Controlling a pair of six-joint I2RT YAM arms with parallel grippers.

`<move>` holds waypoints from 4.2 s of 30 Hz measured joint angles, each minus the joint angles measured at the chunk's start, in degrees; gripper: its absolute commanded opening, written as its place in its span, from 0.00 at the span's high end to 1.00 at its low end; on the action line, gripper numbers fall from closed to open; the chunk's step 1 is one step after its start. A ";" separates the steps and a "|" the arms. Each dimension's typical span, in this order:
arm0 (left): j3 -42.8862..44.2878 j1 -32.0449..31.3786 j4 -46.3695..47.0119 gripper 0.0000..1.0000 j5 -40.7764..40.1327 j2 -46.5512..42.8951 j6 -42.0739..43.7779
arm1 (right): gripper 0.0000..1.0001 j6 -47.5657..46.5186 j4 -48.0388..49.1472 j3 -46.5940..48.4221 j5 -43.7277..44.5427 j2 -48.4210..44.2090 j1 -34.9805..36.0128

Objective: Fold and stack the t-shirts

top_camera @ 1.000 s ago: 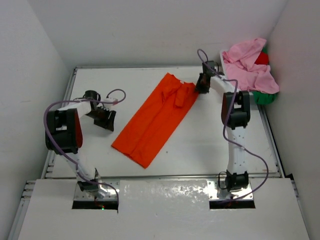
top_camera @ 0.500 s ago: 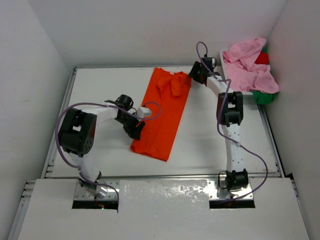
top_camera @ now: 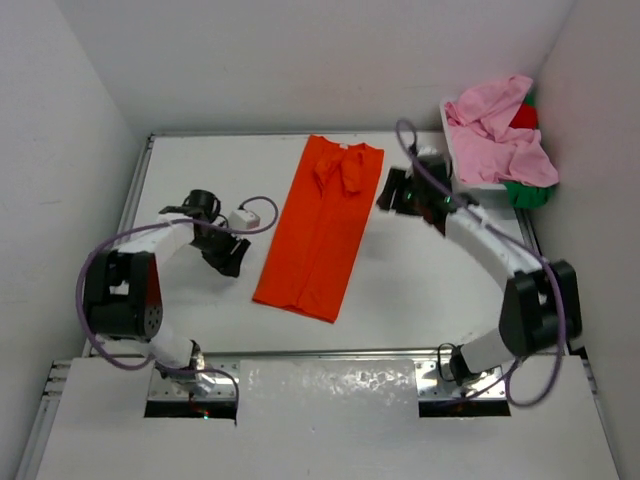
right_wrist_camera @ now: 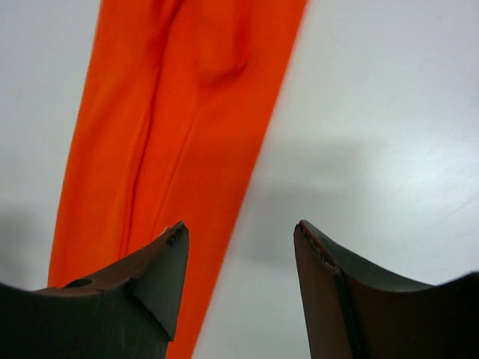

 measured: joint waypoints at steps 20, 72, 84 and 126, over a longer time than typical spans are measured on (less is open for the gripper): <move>35.65 9.90 8.20 0.09 -22.82 -15.08 -25.07 | 0.45 25.51 12.57 -41.18 1.22 -18.43 35.76; -11.72 -13.42 5.38 0.37 -15.96 -13.42 3.30 | 0.50 40.22 36.33 -50.01 -13.64 -8.57 33.57; -16.76 -15.39 14.14 0.36 -12.55 -14.40 0.57 | 0.68 49.77 44.04 -52.54 -11.58 -5.53 35.47; -18.71 -51.01 15.02 0.32 -21.20 -16.50 26.32 | 0.48 18.53 -0.52 -53.05 -9.33 -36.37 20.85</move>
